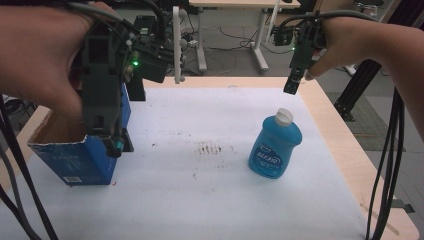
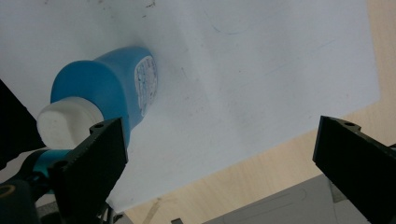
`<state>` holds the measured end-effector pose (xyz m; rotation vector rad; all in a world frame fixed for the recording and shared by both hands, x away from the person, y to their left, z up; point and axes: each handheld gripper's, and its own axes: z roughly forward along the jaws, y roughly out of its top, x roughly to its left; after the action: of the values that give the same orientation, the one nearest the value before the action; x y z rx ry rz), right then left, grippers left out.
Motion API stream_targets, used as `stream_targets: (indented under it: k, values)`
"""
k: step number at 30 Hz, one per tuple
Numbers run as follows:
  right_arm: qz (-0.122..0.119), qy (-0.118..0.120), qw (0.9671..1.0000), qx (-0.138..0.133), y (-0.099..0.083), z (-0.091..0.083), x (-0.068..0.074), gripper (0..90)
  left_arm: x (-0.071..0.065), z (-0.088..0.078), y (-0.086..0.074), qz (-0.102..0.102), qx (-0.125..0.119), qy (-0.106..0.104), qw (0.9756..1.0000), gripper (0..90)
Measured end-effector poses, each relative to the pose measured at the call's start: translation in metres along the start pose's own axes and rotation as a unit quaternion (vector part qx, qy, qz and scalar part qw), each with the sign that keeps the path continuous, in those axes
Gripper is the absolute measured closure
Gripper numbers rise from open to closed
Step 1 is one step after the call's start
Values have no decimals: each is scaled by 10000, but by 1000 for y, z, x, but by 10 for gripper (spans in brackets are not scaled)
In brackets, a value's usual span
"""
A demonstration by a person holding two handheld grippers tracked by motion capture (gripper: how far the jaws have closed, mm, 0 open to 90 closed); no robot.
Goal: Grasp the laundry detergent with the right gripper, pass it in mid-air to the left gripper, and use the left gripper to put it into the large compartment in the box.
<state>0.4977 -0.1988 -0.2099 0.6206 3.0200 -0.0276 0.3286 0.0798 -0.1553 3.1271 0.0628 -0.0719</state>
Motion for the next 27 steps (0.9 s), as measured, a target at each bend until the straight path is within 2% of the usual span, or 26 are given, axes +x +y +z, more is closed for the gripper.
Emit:
stream_targets:
  k: [7, 10, 13, 15, 17, 18, 20, 22, 23, 24, 25, 26, 27]
  values:
    - [30, -7, 10000, -43, -1, 2, 1, 24, 0, 0, 1, 30, 3, 15, 10000, 18]
    - [-29, 0, 10000, -68, 0, 4, 1, 24, 2, 1, 2, -9, -7, 13, 10000, 18]
    - [26, 23, 9999, -148, -1, 5, 0, 24, 3, 3, 3, -28, -7, 33, 10000, 18]
    - [26, -3, 9996, -290, -2, 3, 0, 24, 3, 4, 4, -29, 12, 2, 10000, 18]
    - [133, 65, 9980, -611, -5, 1, 1, 24, 4, 5, 5, -7, 16, -6, 10000, 18]
    - [133, 65, 9980, -611, -5, 1, 1, 24, 4, 5, 6, -27, 18, -3, 10000, 18]
    - [182, 145, 9959, -872, -9, 1, 1, 24, 4, 5, 8, -6, 15, -18, 10000, 18]
    - [281, 231, 9923, -1184, -14, 2, 1, 24, 4, 5, 10, 40, 52, -18, 10000, 18]
    - [305, 236, 9909, -1293, -15, 2, 1, 24, 4, 5, 11, 32, 47, -27, 10000, 18]
    - [305, 236, 9909, -1293, -15, 2, 1, 24, 4, 5, 11, 32, 47, -27, 10000, 18]
    - [500, 252, 9832, -1736, -22, 7, 4, 24, 4, 6, 13, 59, 59, -29, 10000, 18]
    - [500, 252, 9832, -1736, -22, 7, 4, 23, 4, 6, 13, 32, 61, -26, 10000, 18]
    - [633, 197, 9781, -1975, -26, 9, 7, 23, 4, 7, 14, 42, 75, -22, 10000, 18]
